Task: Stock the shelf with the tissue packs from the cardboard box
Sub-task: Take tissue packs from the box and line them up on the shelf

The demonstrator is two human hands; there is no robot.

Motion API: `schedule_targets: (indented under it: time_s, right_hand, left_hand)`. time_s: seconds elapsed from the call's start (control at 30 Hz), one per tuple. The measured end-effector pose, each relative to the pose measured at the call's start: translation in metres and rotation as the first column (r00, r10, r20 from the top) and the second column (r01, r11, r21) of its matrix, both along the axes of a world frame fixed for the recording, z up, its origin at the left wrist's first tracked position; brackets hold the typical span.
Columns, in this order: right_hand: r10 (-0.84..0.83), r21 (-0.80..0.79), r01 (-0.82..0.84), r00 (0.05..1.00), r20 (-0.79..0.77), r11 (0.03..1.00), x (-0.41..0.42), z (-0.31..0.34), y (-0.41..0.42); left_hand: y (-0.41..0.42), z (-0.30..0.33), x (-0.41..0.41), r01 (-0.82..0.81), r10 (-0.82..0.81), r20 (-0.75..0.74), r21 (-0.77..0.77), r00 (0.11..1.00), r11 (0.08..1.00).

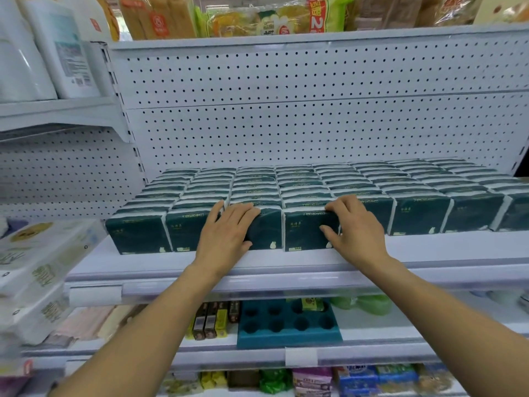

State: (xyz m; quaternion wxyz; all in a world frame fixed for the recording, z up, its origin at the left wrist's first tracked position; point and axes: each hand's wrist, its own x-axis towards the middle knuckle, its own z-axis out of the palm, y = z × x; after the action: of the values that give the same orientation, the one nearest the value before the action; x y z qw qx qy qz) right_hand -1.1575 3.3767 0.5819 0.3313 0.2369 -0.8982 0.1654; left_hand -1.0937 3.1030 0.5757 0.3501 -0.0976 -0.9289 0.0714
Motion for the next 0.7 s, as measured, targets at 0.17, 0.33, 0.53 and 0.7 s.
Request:
schedule_targets:
  time_s: [0.17,0.33,0.53,0.7]
  right_hand:
    - [-0.068,0.076,0.073,0.995,-0.068,0.994,0.016,0.009,-0.004]
    - [0.078,0.033,-0.072,0.977,-0.201,0.997,0.054,0.010,-0.005]
    - [0.319,0.037,-0.317,0.942,-0.109,0.948,0.116,-0.027,-0.021]
    - [0.434,0.061,-0.434,0.901,0.014,0.899,0.160,-0.067,-0.050]
  left_hand:
    - [0.015,0.009,0.016,-0.058,0.059,-0.013,0.101,0.998,0.993]
    - [0.037,0.013,0.060,-0.005,0.032,-0.113,0.232,0.993,0.973]
    - [0.054,-0.026,0.135,-0.052,0.068,-0.030,0.380,0.997,0.923]
    - [0.035,-0.077,0.199,-0.171,0.164,0.051,0.369,0.985,0.913]
